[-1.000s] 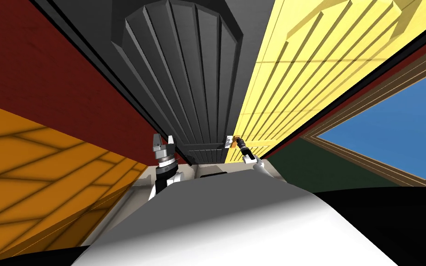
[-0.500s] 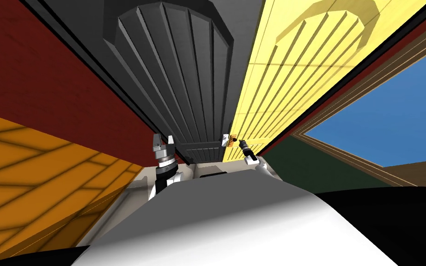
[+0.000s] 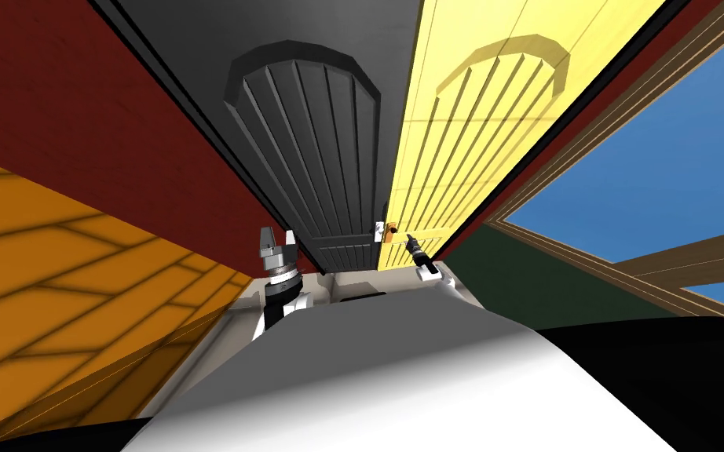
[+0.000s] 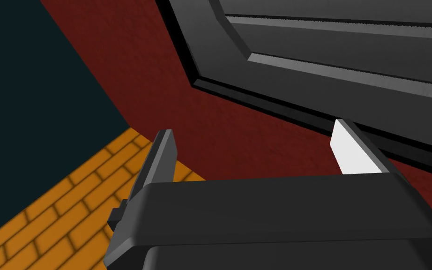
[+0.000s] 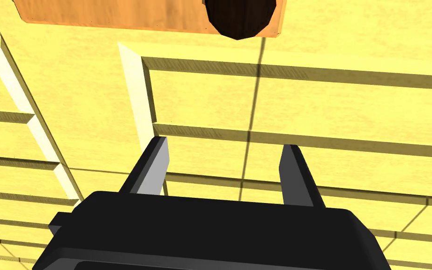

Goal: Pull the door open

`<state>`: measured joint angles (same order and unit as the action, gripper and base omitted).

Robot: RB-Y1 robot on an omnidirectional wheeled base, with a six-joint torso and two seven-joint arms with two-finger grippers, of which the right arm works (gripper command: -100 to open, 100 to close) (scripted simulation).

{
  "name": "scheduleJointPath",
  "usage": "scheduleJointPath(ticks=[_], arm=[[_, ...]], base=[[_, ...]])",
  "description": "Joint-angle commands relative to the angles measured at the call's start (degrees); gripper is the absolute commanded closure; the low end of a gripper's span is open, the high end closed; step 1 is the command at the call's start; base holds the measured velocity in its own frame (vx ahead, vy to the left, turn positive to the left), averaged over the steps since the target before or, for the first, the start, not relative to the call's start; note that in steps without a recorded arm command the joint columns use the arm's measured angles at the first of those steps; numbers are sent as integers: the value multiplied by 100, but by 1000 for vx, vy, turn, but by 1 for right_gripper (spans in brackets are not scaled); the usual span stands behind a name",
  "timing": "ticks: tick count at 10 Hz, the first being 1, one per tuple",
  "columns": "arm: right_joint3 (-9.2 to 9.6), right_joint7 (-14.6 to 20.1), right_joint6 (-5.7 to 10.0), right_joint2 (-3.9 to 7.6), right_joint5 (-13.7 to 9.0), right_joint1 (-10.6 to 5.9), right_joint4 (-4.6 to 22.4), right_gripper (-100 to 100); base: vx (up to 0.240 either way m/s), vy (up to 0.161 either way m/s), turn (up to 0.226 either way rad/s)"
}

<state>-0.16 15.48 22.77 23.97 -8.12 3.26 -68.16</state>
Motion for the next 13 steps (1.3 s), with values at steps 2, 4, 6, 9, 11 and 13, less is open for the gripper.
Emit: scheduleJointPath(ticks=[2,4,6,9,11,13], arm=[[186,68,13,-27,17,69,-246,-100],[-23,40,-21,71,-15,74,-11,-100],[-127,12,-33,101,-25,97,85,-100],[-228,-44,-39,78,-23,43,215,-100],[-184,-62,-29,13,-7,-44,210,-100],[-69,-73,-8,-96,21,-179,156,-100]], base=[[-205,80,76],[-54,-17,-98],[15,-101,-95],[117,-76,-20],[199,9,92],[209,110,159]])
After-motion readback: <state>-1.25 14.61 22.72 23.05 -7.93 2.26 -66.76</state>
